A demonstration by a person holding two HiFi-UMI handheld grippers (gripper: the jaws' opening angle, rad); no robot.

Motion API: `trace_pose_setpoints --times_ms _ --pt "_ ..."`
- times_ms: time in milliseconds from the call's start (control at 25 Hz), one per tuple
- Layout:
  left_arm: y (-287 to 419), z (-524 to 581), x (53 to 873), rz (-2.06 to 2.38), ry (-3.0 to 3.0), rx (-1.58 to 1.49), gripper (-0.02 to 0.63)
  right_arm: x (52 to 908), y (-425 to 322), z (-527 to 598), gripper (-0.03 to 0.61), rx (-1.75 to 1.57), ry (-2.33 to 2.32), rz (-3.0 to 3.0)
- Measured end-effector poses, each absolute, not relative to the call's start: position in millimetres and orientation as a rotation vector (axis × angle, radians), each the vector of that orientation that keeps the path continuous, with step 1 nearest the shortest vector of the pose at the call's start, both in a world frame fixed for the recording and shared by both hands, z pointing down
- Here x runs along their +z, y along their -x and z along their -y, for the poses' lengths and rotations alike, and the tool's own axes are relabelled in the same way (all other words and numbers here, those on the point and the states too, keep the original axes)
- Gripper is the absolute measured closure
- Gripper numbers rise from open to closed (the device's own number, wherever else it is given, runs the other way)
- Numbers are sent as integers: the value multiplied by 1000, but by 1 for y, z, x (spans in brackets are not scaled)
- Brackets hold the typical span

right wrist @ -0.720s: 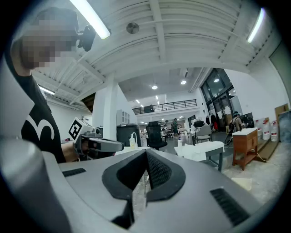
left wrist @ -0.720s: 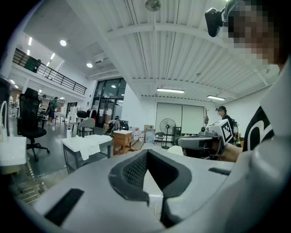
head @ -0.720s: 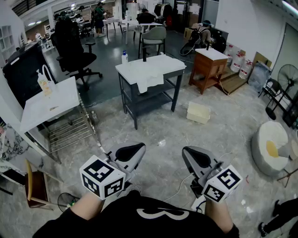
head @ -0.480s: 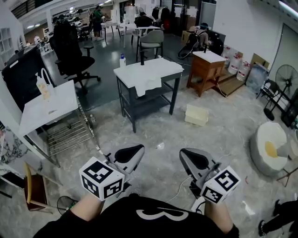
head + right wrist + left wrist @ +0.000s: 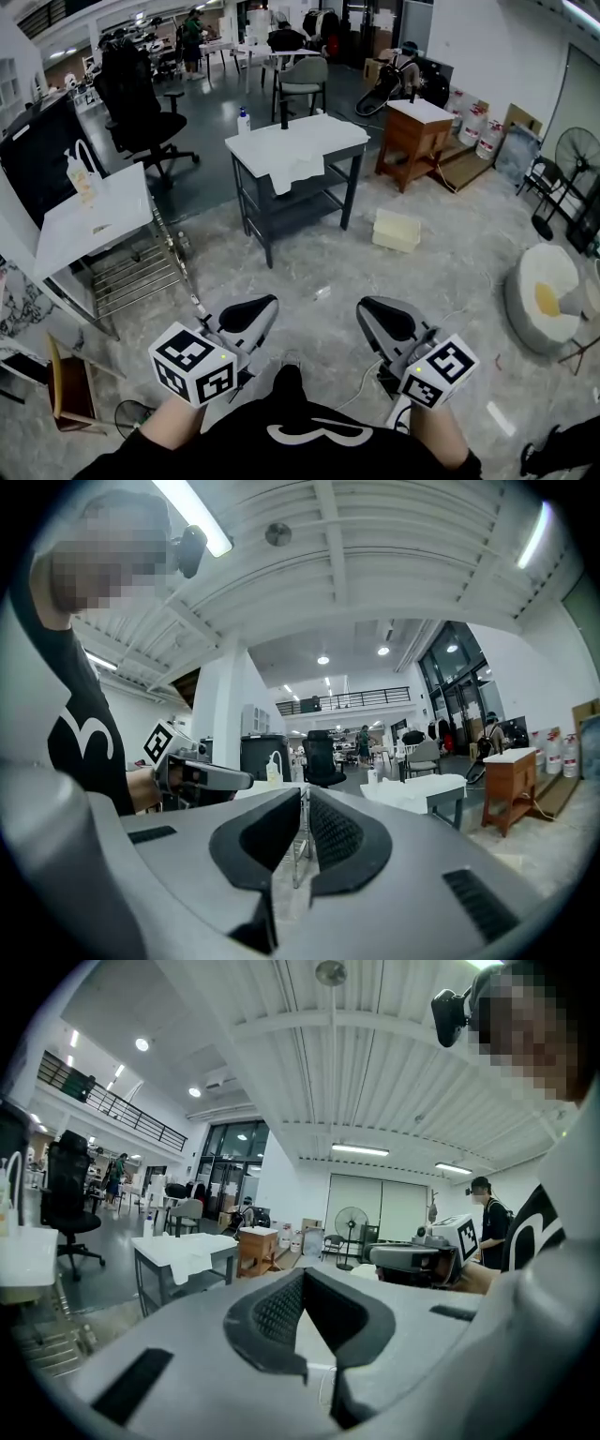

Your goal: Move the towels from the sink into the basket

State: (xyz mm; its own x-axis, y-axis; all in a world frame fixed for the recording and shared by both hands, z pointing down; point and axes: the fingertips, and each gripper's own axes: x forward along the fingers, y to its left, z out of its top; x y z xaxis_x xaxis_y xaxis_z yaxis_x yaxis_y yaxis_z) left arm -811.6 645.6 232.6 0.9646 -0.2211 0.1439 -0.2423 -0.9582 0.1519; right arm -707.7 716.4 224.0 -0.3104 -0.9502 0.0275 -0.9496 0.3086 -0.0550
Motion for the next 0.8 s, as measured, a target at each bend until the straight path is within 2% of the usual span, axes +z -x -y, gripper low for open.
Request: trace_pose_setpoints --times_ms 40,400,600,800 --pt "810 -640 236 353 -2942 189 607 227 704 -711 561 -105 1838 -2526" --pt "783 -570 252 341 -2907 187 607 234 666 -646 343 -106 1901 -2485" --pt "755 -502 254 342 -2888 191 607 239 631 -577 288 -100 1977 -2493" --pt "714 -403 265 368 -2851 225 607 254 584 -481 271 -157 2014 -2502"
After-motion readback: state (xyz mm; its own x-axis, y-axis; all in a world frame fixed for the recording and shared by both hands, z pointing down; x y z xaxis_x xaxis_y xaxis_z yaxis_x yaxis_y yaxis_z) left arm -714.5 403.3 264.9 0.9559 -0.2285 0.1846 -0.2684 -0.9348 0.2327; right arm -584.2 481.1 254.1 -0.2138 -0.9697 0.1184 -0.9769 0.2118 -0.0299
